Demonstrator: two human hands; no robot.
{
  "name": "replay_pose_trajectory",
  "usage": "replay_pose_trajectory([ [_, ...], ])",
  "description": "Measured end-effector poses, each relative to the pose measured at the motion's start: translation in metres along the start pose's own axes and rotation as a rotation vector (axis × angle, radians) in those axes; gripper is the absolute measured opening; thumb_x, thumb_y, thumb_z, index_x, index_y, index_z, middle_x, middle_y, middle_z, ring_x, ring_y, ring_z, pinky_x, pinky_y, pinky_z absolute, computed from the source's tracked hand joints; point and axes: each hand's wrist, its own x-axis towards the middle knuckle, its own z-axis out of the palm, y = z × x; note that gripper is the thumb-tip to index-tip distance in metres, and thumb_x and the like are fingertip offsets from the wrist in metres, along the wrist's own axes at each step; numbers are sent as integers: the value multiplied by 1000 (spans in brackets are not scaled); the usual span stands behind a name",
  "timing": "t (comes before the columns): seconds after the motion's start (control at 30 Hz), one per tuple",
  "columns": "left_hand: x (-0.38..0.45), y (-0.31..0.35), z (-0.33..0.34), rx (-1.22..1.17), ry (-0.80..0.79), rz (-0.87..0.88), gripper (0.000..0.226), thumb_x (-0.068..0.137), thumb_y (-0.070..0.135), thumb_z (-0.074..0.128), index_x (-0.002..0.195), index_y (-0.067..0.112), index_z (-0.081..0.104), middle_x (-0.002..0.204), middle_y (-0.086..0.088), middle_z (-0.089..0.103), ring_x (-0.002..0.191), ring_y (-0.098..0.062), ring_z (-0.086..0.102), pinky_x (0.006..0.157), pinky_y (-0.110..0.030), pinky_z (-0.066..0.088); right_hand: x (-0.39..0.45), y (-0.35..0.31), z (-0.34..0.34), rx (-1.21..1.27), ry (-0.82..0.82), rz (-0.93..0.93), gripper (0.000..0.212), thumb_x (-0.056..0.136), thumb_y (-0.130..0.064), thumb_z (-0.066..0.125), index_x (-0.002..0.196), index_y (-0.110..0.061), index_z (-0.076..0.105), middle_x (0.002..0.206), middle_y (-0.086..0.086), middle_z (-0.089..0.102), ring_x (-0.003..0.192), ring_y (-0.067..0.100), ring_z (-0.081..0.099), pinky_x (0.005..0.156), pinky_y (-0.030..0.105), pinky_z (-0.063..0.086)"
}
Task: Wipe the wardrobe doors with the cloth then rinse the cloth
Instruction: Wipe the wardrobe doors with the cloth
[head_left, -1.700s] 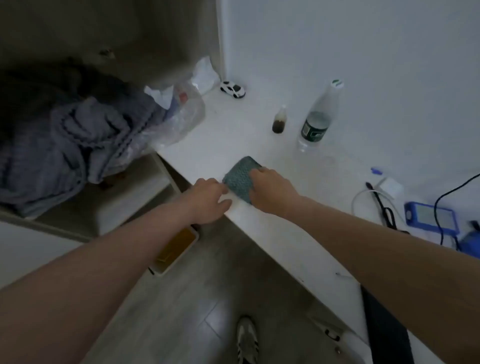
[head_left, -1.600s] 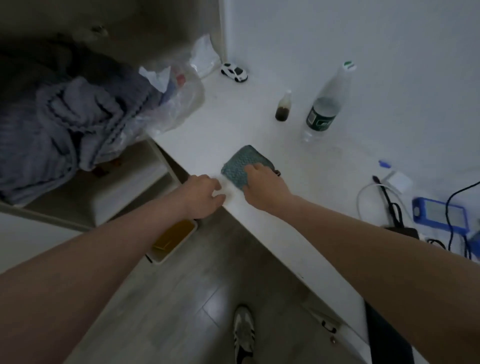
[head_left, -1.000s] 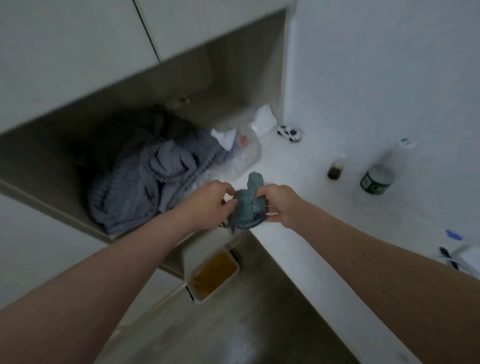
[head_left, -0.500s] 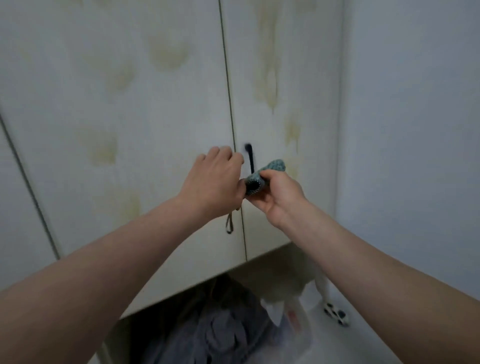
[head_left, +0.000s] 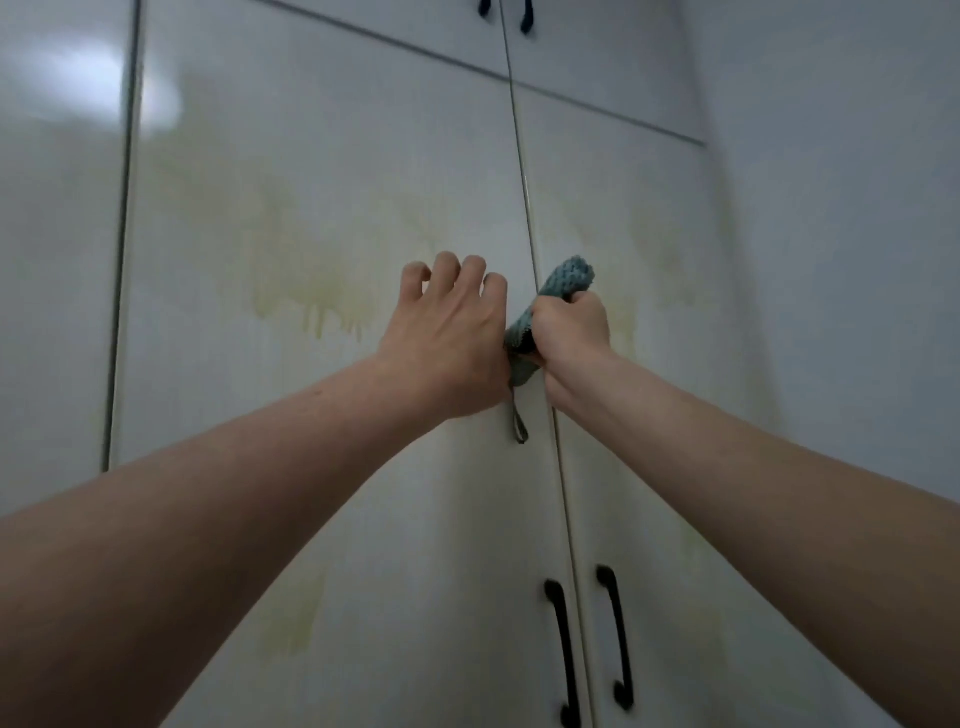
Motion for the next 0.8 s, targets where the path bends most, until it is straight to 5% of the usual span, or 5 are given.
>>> replay_pose_trajectory([
  [0.13,38,-17,-6,71,73,-55,60,88,42,53,133,7,36,143,-12,34,131,-33,29,108,-46,20,48,-27,19,-156,48,-235,38,88,-13,48,127,-11,46,121,9,58,106,26,57,93,39,50],
  [0.33,93,-29,-6,185,-9,-128,103,88,65,47,153,6,-8,162,-15,-8,148,-40,-5,119,-56,-3,117,-60,11,-540,-4,-606,39,92,-17,46,130,-10,45,131,13,50,116,30,50,99,41,43],
  [0.5,134,-31,5,191,-50,-175,103,87,70,43,154,7,-4,163,-15,-5,149,-37,-3,119,-53,-2,163,-66,7,-813,-128,-738,39,89,-19,45,125,-11,56,127,19,55,115,37,51,95,36,41],
  [0.63,162,-28,22,125,60,-170,95,89,65,42,152,3,9,159,-16,12,147,-34,10,119,-49,6,177,-60,25,-909,-280,-914,49,87,-30,37,130,-20,59,130,21,47,120,39,41,107,40,34],
  [0.8,180,-35,36,151,-16,-203,88,88,70,37,150,10,21,157,-16,20,146,-35,14,119,-49,8,223,-70,10,-940,-112,-835,45,99,-34,33,142,-27,43,143,20,28,131,38,28,111,45,23],
])
